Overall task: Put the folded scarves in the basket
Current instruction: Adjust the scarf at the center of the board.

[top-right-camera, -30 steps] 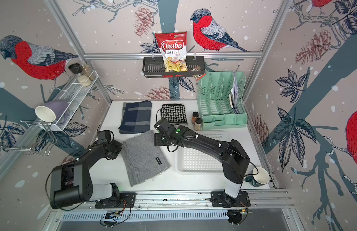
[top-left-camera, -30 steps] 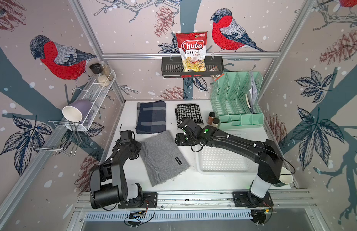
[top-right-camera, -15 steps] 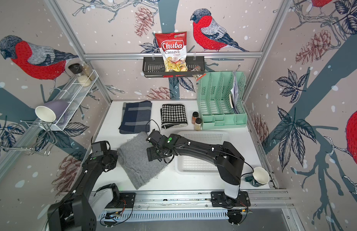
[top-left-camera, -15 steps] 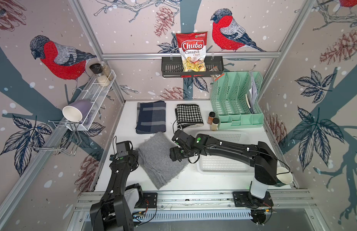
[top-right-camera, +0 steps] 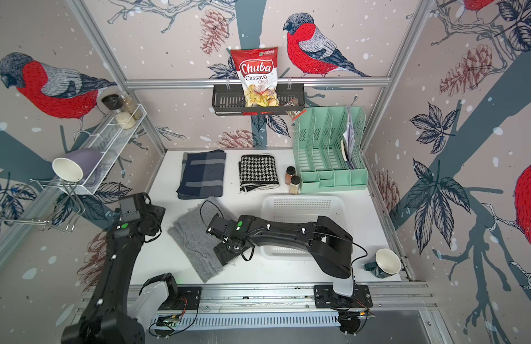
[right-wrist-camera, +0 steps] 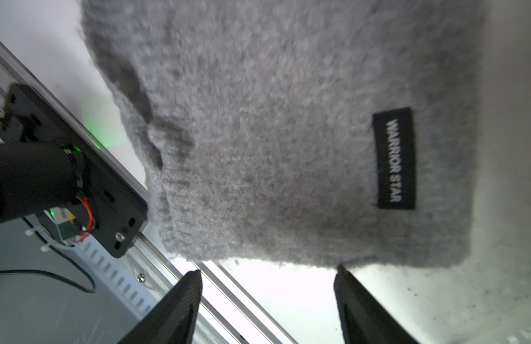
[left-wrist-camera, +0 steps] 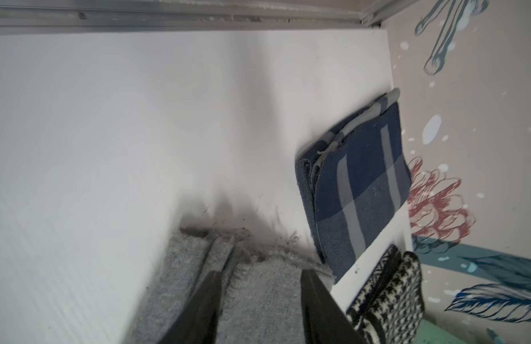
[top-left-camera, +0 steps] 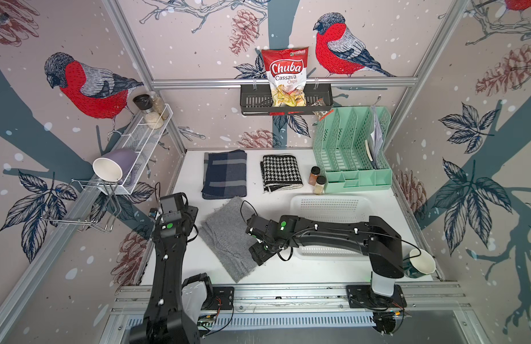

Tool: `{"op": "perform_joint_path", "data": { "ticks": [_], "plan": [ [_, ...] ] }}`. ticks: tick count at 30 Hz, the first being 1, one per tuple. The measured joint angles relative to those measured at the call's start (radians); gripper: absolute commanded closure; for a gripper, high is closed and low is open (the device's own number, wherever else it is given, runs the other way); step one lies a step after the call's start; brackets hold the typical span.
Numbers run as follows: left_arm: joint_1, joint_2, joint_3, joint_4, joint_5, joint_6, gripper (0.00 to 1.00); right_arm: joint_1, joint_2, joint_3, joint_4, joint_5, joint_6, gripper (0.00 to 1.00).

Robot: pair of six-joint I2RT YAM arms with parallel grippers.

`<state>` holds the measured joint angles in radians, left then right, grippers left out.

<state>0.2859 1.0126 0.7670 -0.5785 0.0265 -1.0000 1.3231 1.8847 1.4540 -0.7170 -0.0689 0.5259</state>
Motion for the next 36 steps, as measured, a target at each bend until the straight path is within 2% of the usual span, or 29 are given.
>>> {"op": "perform_joint_path", "data": {
  "ticks": [3, 7, 17, 20, 25, 30, 36],
  "plan": [
    [-0.001, 0.243, 0.082, 0.062, 0.098, 0.136, 0.74, 0.042, 0.036, 0.01, -0.035, 0.017, -0.039, 0.28],
    [-0.009, 0.428, 0.121, 0.086, 0.188, 0.253, 0.76, 0.071, 0.069, 0.011, -0.069, 0.045, -0.073, 0.28],
    [-0.028, 0.548, 0.066, 0.152, 0.233, 0.327, 0.78, 0.037, 0.191, 0.049, -0.076, 0.1, -0.101, 0.31],
    [-0.028, 0.542, 0.018, 0.185, 0.23, 0.327, 0.79, 0.011, 0.208, 0.069, -0.074, 0.12, -0.1, 0.32],
    [-0.028, 0.434, -0.087, 0.208, 0.178, 0.29, 0.79, -0.054, 0.208, 0.077, -0.072, 0.144, -0.097, 0.33],
    [-0.028, 0.298, -0.186, 0.217, 0.115, 0.211, 0.8, -0.112, 0.217, 0.096, -0.067, 0.152, -0.114, 0.33],
    [-0.028, 0.098, -0.345, 0.219, 0.073, 0.08, 0.83, -0.15, 0.235, 0.108, -0.04, 0.183, -0.22, 0.33]
  ]
}}
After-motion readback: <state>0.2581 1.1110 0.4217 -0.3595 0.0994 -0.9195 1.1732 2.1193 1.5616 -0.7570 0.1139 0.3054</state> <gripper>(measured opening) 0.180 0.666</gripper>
